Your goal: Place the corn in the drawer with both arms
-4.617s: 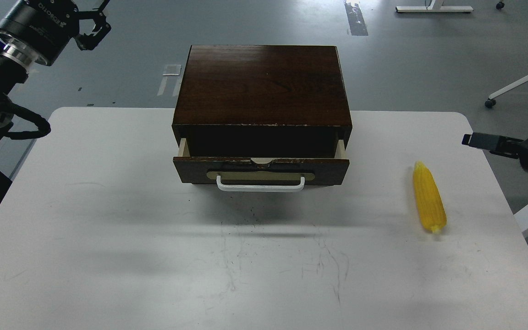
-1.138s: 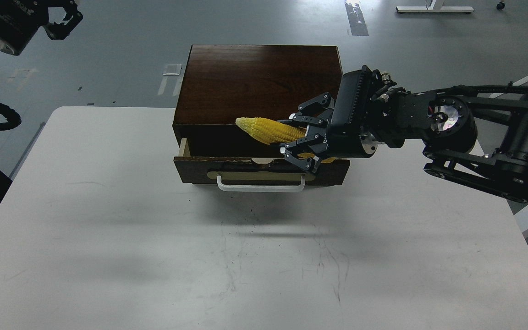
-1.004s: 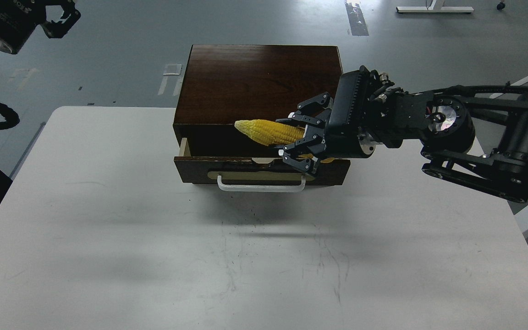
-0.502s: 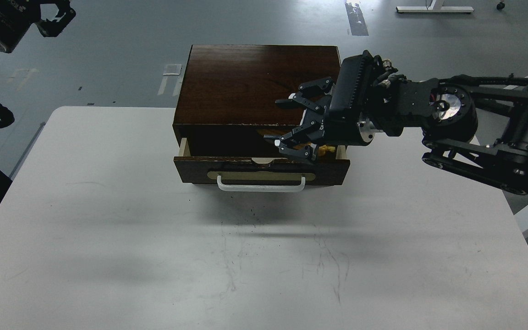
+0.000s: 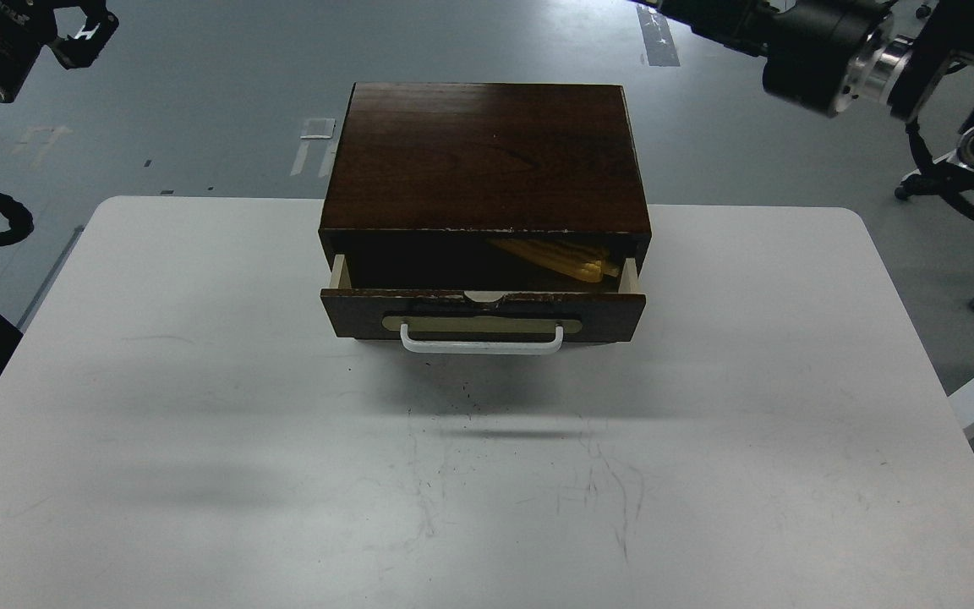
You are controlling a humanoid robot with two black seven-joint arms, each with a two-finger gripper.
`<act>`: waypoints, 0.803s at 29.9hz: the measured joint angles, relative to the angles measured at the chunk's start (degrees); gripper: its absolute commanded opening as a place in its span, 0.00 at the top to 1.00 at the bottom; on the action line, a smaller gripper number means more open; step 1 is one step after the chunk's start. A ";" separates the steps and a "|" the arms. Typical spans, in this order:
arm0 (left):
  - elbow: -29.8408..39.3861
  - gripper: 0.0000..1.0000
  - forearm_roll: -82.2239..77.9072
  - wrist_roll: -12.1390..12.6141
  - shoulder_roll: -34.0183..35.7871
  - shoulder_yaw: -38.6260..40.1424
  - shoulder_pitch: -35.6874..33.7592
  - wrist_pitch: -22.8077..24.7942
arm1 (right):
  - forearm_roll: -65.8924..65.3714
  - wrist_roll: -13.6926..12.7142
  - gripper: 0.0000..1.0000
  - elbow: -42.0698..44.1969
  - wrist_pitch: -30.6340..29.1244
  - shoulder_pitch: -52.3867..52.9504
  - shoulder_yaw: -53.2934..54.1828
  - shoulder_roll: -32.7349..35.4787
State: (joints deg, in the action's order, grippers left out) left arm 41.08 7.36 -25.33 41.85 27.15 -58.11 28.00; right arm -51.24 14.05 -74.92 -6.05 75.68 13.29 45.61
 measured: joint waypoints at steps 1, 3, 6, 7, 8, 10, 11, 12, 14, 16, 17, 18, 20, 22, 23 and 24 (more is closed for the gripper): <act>-0.56 0.02 0.00 -0.08 -0.47 0.00 0.01 0.00 | 4.18 0.02 0.00 0.62 0.03 -0.19 0.05 0.27; -2.87 0.02 0.00 -0.13 -2.25 0.00 0.08 0.00 | 12.87 0.10 0.00 1.76 0.06 -0.47 0.06 0.82; -7.00 0.02 0.02 -0.13 -5.06 0.00 0.11 0.00 | 22.08 0.55 0.00 3.44 0.09 -0.74 0.23 1.54; -8.18 0.02 0.11 -0.13 -5.80 0.00 0.11 0.00 | 24.05 0.62 0.00 3.86 0.09 -0.81 0.32 1.60; -9.34 0.02 0.19 -0.08 -6.56 0.00 0.11 0.00 | 25.56 0.66 0.00 4.22 0.09 -0.85 0.51 1.64; -10.54 0.02 0.29 0.05 -7.48 0.01 0.11 0.00 | 27.27 0.71 0.00 4.91 0.11 -0.89 1.04 1.72; -10.73 0.02 0.31 0.09 -7.66 0.03 0.11 0.00 | 27.95 0.71 0.00 5.53 0.14 -0.93 1.40 1.74; -10.85 0.02 0.37 0.10 -7.79 0.08 0.11 0.00 | 28.67 0.72 0.00 6.29 0.16 -0.97 1.77 1.76; -10.92 0.02 0.65 0.10 -7.92 0.50 0.10 0.00 | 32.08 0.72 0.00 8.40 0.18 -1.66 2.41 1.71; -10.95 0.02 1.68 0.13 -8.04 1.90 0.09 0.00 | 39.65 0.71 0.00 10.88 0.18 -3.28 2.95 1.36; -11.01 0.02 2.18 0.16 -8.09 2.59 0.09 0.00 | 44.71 0.67 0.00 12.40 0.17 -4.18 3.20 1.20; -11.08 0.02 2.66 0.16 -8.11 3.21 0.09 0.00 | 49.33 0.66 0.00 13.84 0.15 -4.91 3.41 1.04; -11.16 0.02 3.33 0.19 -8.23 3.76 0.09 0.00 | 58.12 0.66 0.00 17.00 0.06 -5.98 3.62 0.26; -11.35 0.02 3.71 0.35 -8.54 3.97 0.37 0.00 | 66.16 0.66 0.00 20.36 -0.13 -7.57 3.82 -0.94; -11.57 0.02 3.77 0.62 -8.84 3.98 0.59 0.00 | 69.83 0.66 0.00 22.28 -0.40 -8.59 4.02 -1.64; -11.96 0.02 3.85 1.18 -9.40 3.99 0.76 0.00 | 73.05 0.66 0.00 24.15 -0.77 -9.63 4.60 -2.31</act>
State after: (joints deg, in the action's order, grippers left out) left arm 29.12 11.21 -24.15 32.45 31.14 -57.35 28.00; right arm 21.81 14.71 -50.77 -6.82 66.05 17.89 43.30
